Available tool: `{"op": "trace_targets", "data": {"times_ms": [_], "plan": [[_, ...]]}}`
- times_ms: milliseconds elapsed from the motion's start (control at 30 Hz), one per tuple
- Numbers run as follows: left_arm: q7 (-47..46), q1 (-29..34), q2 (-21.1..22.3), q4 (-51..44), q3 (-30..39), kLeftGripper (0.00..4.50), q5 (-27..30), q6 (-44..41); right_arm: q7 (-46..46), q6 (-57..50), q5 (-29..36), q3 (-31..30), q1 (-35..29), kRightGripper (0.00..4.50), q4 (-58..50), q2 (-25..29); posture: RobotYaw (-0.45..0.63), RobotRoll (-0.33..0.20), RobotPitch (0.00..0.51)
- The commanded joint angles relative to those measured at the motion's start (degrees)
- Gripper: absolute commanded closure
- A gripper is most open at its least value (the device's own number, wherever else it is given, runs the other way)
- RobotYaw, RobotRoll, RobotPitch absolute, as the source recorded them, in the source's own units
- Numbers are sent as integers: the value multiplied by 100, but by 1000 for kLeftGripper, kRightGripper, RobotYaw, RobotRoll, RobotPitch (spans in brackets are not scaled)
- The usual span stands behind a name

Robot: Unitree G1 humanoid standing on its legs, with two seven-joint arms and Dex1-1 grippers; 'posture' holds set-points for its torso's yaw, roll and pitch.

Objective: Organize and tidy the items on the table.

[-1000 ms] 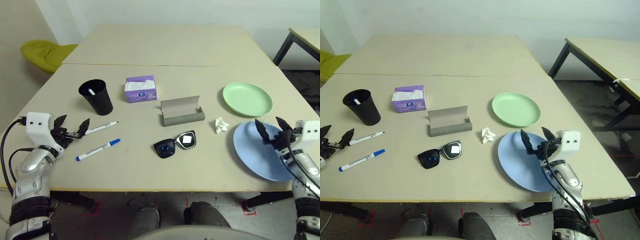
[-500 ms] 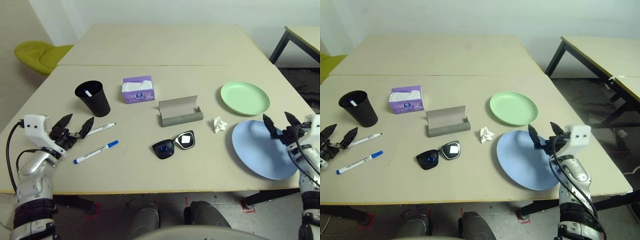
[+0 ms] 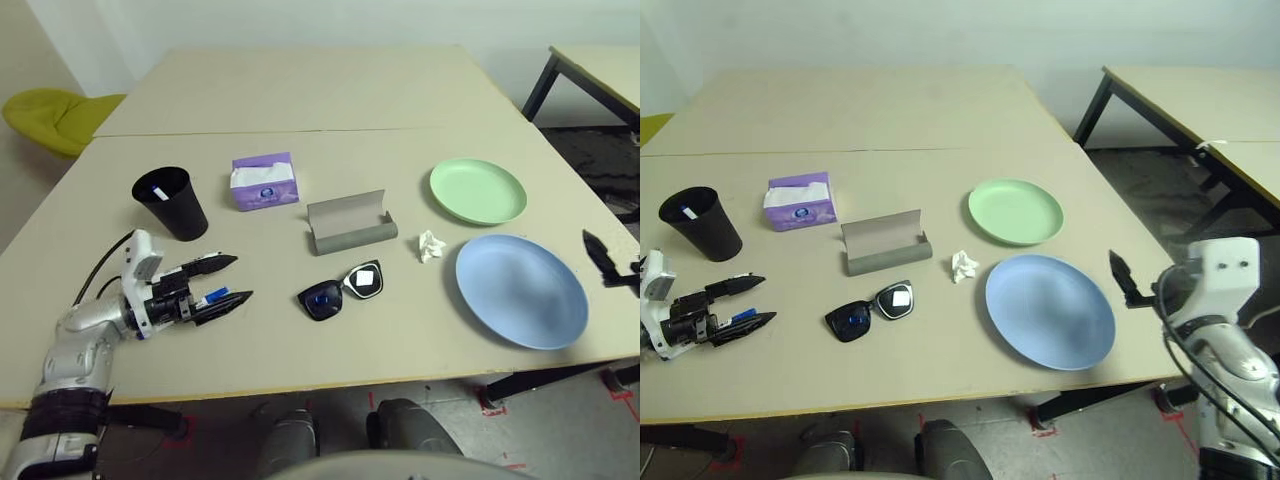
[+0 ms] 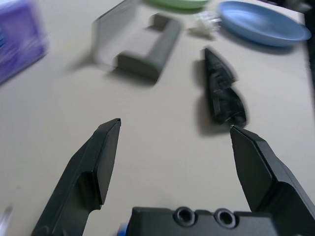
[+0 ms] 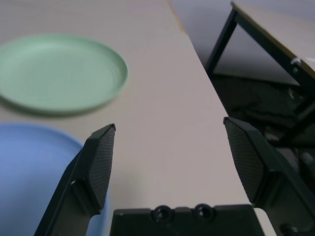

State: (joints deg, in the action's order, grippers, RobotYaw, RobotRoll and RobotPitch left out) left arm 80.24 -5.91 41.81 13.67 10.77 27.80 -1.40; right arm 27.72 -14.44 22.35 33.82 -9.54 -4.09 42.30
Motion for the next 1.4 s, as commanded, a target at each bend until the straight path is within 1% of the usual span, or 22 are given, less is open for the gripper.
{"op": "trace_targets", "data": {"times_ms": [33, 167, 233, 367, 467, 567, 700, 933, 1133, 1400], "plan": [[218, -146, 98, -320, -186, 0, -122, 283, 419, -720, 329, 380, -483, 42, -283, 248, -247, 0, 34], [386, -345, 151, -422, -283, 0, -239, 624, 1168, -1616, 774, 641, -1204, 42, -432, 564, -256, 0, 34], [487, -399, 174, -437, -356, 0, -285, 795, 1320, -2079, 893, 726, -1463, 42, -492, 682, -264, 0, 33], [497, -496, 108, -383, -461, 0, -303, 901, 1441, -3229, 1304, 777, -1706, 42, -867, 847, -273, 0, 29], [434, -607, 18, -269, -534, 0, -348, 994, 1424, -3836, 1495, 700, -1775, 42, -1199, 870, -280, 0, 29], [376, -640, -62, -235, -596, 0, -376, 1071, 1266, -4178, 1560, 586, -1549, 42, -1330, 792, -279, 0, 30], [349, -561, -104, -262, -618, 0, -389, 1151, 1042, -4594, 1726, 422, -1032, 42, -1393, 659, -271, 0, 33], [229, -358, -127, -426, -587, 0, -360, 1183, 717, -4863, 1662, -19, -314, 42, -1261, 517, -241, 0, 40], [125, -162, -138, -470, -609, 0, -397, 1206, 592, -4593, 1222, -534, -73, 42, -948, 571, -216, 0, 45], [-31, -86, -205, -577, -611, 0, -391, 1278, 501, -4802, 1123, -853, 289, 42, -842, 514, -194, 0, 41]]}}
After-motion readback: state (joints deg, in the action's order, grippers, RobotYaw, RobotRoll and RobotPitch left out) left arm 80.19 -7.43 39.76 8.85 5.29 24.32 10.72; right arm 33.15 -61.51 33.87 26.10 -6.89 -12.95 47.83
